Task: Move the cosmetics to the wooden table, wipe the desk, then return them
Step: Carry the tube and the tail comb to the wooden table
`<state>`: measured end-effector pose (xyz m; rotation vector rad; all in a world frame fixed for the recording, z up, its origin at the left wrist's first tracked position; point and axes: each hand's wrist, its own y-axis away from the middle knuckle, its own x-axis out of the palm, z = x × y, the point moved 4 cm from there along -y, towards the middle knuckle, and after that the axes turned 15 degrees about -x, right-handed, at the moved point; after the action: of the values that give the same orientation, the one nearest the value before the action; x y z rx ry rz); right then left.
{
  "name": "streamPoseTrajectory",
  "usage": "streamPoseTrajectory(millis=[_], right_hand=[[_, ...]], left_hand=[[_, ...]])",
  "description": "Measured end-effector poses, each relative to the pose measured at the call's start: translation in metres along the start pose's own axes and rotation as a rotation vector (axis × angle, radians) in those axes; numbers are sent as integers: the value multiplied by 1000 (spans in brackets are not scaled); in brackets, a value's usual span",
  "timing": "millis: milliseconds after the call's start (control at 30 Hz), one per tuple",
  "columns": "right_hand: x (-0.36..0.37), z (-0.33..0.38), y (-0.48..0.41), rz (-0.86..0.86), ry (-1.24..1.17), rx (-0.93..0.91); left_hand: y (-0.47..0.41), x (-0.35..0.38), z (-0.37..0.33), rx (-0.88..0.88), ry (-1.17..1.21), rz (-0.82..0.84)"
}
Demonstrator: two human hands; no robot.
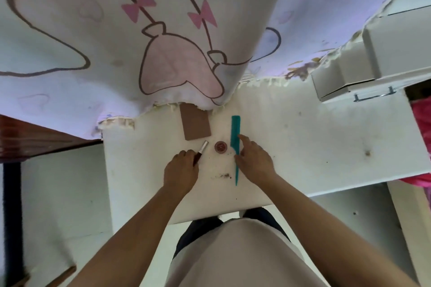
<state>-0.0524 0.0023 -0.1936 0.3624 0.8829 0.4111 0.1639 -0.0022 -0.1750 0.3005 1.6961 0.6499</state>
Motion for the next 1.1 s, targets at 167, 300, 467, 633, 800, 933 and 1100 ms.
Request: streamPoseTrajectory(millis=[167, 300, 467, 633, 800, 933, 1100], right_hand=[[4, -8, 9, -114, -83, 135], [-2, -14, 9, -149, -112, 262], [-19, -7, 18, -120, -91, 248], [-57, 28, 29, -219, -167, 83], [-80, 84, 18, -192, -167, -201], [-70, 140, 5, -90, -261, -436], [-19, 220, 15, 65, -353, -592]], left_hand=[[1, 5, 8, 52, 75, 8], [5, -2, 15, 73, 157, -30], [15, -27, 26, 22, 268, -101], [29, -76, 30, 8, 455, -247], [63, -119, 49, -104, 691, -467], [106, -122, 83, -272, 871, -582], [181, -108, 147, -500, 976, -736]])
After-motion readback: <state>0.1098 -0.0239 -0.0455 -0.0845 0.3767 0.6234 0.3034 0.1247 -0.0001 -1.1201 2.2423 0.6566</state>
